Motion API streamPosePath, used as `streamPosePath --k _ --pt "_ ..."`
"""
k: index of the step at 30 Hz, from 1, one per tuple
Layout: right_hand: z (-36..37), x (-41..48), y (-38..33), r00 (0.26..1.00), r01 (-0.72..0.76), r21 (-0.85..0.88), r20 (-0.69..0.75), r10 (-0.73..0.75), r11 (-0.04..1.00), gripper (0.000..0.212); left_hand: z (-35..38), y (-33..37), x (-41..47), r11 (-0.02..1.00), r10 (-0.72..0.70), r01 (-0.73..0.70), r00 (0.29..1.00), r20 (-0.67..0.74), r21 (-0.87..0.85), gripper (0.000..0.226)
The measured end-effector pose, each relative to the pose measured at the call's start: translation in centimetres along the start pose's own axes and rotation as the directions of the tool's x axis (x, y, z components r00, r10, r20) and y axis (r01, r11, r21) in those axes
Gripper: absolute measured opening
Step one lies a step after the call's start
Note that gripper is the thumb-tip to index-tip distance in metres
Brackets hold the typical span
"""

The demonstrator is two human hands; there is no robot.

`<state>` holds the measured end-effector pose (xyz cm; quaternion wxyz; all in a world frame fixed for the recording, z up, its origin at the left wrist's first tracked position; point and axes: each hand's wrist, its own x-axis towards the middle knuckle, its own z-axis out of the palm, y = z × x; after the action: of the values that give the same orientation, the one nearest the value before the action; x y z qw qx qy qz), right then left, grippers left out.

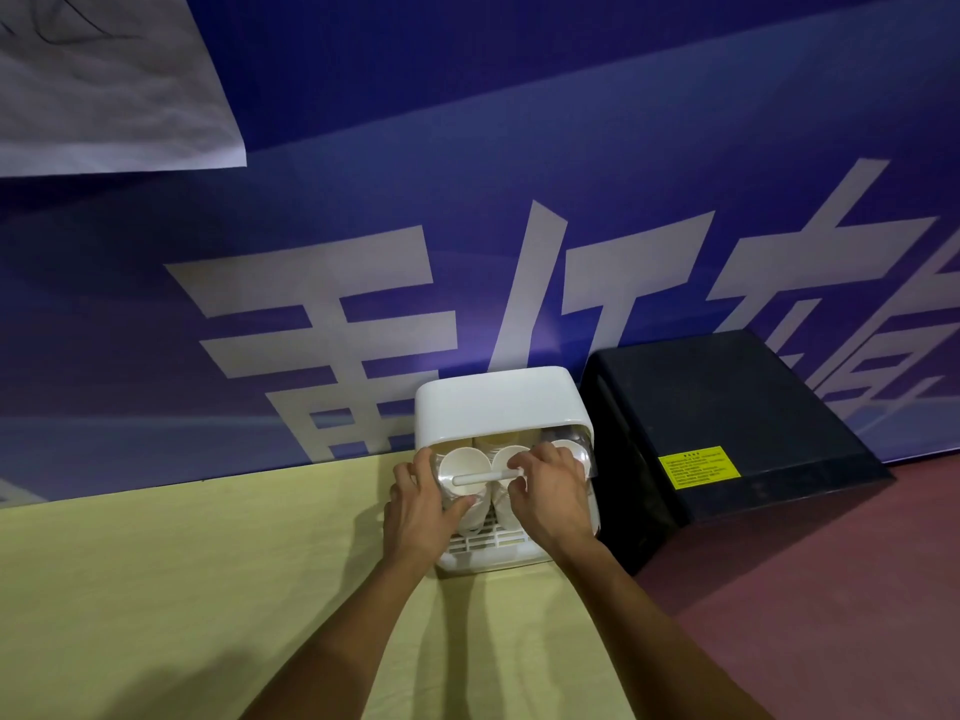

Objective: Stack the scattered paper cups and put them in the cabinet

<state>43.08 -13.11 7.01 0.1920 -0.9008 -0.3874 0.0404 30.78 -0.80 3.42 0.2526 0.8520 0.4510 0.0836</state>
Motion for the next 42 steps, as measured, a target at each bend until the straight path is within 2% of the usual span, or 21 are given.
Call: streamPosePath --k 12,15,20,24,33,42 --pt "0.3 -1.5 0.0 1.0 -0.005 0.004 0.016 0.005 1.0 0.033 0.3 0.1 -0.6 0.994 0.068 -0.067 0.998 -0.01 0.089 0.075" --pt "0.5 -2.3 0.1 0.999 -0.008 0.007 0.039 0.008 1.0 0.036 0.3 -0.1 -1.0 0.987 0.094 -0.092 0.996 -0.008 0.132 0.081" --pt "0.7 -3.3 0.2 0.999 -0.007 0.027 0.037 0.006 1.0 0.041 0.5 -0.1 -1.9 0.99 0.108 -0.108 0.994 -0.001 0.095 0.102" --pt "0.8 -4.0 0.1 0.999 -0.013 0.037 0.045 0.012 0.999 0.041 0.4 -0.3 -1.6 0.992 0.12 -0.12 0.993 0.002 0.046 0.097" --pt "0.9 -4.5 0.3 1.0 -0.02 0.046 0.013 0.019 0.999 0.039 1.4 -0.6 -1.8 0.976 0.121 -0.116 0.993 -0.013 0.186 0.1" --pt "0.9 -4.6 0.4 1.0 -0.011 0.049 0.001 0.011 0.999 0.039 1.5 -0.8 -1.7 0.975 0.125 -0.118 0.992 -0.024 0.19 0.095"
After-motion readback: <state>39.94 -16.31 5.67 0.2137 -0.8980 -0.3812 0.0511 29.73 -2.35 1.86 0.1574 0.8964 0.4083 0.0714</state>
